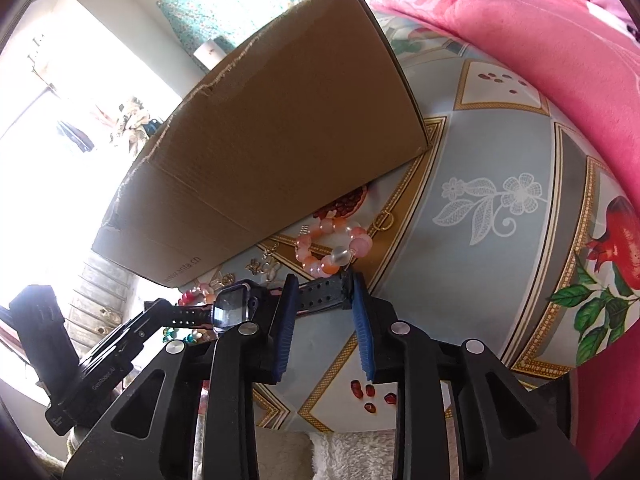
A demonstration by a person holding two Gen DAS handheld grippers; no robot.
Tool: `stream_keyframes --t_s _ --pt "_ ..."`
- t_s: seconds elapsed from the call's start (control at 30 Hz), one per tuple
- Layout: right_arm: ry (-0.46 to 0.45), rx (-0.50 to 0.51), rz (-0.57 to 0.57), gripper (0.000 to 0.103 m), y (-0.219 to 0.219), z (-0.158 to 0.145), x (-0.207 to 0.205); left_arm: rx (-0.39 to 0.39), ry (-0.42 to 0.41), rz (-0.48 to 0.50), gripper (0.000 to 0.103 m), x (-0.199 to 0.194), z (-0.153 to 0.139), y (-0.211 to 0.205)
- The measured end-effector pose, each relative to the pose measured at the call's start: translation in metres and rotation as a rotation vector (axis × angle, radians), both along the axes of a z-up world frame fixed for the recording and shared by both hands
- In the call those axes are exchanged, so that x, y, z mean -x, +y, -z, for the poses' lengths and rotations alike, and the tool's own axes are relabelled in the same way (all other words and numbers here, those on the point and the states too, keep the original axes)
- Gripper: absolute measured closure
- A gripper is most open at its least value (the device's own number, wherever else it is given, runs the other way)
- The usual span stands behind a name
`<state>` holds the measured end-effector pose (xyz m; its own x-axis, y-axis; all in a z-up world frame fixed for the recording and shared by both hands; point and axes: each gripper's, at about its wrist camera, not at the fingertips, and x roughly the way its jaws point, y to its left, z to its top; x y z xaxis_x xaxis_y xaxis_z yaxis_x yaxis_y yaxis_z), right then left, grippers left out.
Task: Organize jewelry
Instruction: 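Lift the smartwatch with the right gripper and carry it over the box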
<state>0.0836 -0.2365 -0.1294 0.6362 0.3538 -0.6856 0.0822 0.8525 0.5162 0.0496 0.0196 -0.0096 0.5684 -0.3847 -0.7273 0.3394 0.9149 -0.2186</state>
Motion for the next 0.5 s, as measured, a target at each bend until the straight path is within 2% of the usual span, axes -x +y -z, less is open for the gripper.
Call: stream_keyframes --t_s 0.07,0.13,0.2,0.5 --pt "-0.001 -0.001 0.008 0.086 0.004 -0.004 0.013 0.003 0.001 -0.001 0.081 0.0 0.0 0.0" --pt "0.002 0.02 0.024 0.095 0.002 -0.005 0.013 0.002 0.001 -0.001 0.081 0.0 0.001 0.001" --pt "0.005 0.012 0.024 0.098 0.002 -0.006 0.011 0.006 0.002 0.001 0.081 0.0 0.0 0.001" --pt "-0.047 0.062 -0.005 0.099 0.005 -0.04 0.023 0.009 -0.019 0.042 0.081 0.007 -0.009 -0.005"
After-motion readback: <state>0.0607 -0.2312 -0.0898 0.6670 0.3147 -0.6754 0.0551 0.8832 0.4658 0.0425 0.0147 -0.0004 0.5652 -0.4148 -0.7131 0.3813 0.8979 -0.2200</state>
